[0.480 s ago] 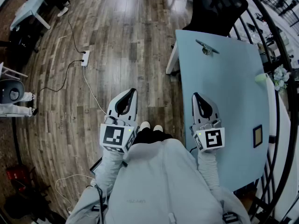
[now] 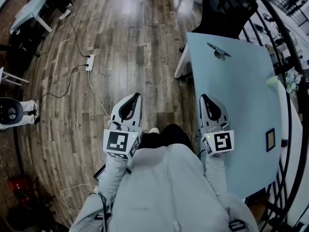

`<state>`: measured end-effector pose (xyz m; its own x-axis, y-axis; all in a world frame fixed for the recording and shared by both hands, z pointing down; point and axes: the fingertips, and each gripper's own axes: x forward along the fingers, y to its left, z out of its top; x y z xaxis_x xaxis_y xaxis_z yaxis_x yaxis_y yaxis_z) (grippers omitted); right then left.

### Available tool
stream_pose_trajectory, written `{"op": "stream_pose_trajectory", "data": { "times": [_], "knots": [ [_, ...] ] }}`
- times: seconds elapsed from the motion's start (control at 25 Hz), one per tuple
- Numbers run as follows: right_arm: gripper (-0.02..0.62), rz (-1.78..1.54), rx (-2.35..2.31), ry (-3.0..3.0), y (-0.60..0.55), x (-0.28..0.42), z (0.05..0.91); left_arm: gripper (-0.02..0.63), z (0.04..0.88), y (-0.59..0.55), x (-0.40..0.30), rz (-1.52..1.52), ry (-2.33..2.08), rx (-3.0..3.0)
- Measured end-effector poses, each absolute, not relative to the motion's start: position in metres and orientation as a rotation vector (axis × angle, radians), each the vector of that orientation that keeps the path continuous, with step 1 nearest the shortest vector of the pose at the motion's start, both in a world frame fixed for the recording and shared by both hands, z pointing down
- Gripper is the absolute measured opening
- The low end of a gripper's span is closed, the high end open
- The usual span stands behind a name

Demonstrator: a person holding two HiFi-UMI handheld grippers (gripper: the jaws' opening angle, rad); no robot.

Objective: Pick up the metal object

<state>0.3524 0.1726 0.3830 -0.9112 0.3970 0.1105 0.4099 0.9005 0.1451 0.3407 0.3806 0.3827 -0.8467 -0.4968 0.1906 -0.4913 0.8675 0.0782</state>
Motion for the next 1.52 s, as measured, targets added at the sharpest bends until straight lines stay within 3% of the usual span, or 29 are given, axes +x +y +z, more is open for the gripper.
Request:
{"op": "stream_pose_trajectory", "data": {
  "times": [0.36,1.0,1.52],
  "knots": [
    [0.025,-0.236,-0.650,-2.960,0.186,0.298,0.405,0.029,0.402,0.394,0.289,-0.035,-2.817,0.724],
    [0.025,-0.174,-0.611,-2.985,0.133,0.113,0.380,0.029,0.374,0.343,0.093,-0.013,-2.818,0.757],
    [0.025,-0.045,-0.381,-3.021,0.067,0.076,0.383,0.029,0.367,0.268,0.015,0.065,-2.741,0.983]
  ]
}}
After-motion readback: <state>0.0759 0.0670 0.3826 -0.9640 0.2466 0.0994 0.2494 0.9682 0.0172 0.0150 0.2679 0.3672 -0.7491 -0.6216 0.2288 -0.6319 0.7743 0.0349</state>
